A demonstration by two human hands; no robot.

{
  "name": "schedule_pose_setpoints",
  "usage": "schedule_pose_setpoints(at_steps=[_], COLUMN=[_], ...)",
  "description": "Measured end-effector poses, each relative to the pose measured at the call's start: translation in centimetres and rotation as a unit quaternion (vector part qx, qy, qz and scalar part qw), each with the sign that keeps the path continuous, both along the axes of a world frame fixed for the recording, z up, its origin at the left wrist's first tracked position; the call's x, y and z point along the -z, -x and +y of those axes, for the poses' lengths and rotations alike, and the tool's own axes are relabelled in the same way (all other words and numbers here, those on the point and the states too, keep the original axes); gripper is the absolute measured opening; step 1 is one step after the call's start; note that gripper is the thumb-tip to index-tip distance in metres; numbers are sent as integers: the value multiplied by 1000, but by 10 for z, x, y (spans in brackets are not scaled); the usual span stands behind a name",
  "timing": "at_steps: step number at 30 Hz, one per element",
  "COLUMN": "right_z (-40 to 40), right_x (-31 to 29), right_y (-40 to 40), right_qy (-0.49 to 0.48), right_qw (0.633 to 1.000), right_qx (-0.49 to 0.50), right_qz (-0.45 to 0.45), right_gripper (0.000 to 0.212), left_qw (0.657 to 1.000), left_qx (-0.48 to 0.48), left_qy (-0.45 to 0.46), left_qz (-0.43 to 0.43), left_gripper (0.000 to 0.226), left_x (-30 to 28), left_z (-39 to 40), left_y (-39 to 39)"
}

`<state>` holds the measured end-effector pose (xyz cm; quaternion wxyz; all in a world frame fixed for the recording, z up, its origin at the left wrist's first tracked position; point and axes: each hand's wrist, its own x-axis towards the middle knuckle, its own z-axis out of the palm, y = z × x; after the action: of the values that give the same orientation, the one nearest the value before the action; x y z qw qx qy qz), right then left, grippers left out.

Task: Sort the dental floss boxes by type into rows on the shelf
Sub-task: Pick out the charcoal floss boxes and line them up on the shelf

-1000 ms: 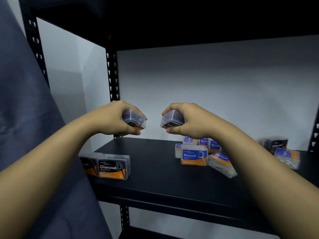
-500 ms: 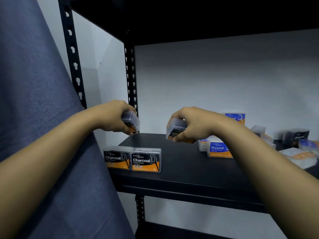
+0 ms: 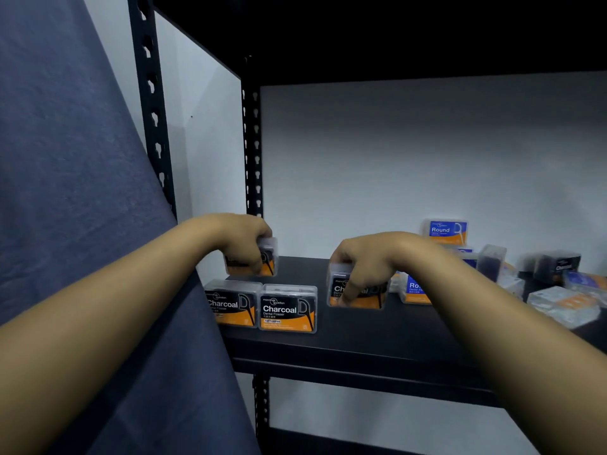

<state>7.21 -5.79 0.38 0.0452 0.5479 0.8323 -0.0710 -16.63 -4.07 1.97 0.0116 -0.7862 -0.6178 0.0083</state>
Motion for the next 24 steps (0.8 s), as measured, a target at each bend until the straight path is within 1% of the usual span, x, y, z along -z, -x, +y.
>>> schedule_pose_setpoints(at_steps=[4, 7, 10, 12, 14, 16, 19, 22, 24], right_z=[5, 6, 7, 7, 7, 7, 8, 9, 7], right_x=[7, 12, 16, 19, 20, 22, 24, 25, 25], right_y=[2, 6, 9, 11, 12, 15, 18, 18, 15], right_qy=[36, 49, 63, 78, 88, 94, 97, 99, 97], right_qw=[999, 999, 998, 997, 996, 995, 995, 995, 995], right_qx=[6, -2, -8, -5, -6, -10, -9, -8, -9], right_qz=[-7, -11, -2, 3, 3, 6, 5, 10, 22], right_gripper=[28, 28, 28, 27, 25, 25, 27, 29, 31], left_qw=[997, 993, 991, 989, 987, 985, 985, 988, 994], left_qx=[-18, -35, -34, -41, -50, -54, -43, -43, -36], left_qy=[59, 97, 106, 109, 113, 114, 101, 96, 63], left_qz=[37, 63, 73, 90, 103, 118, 135, 112, 88], left_gripper=[37, 30, 19, 16, 18, 11, 26, 36, 52], left_x=[6, 11, 16, 19, 22, 23, 22, 18, 15], left_z=[8, 12, 15, 16, 18, 16, 10, 6, 4], left_y=[-7, -6, -5, -4, -3, -4, -8, -8, -1])
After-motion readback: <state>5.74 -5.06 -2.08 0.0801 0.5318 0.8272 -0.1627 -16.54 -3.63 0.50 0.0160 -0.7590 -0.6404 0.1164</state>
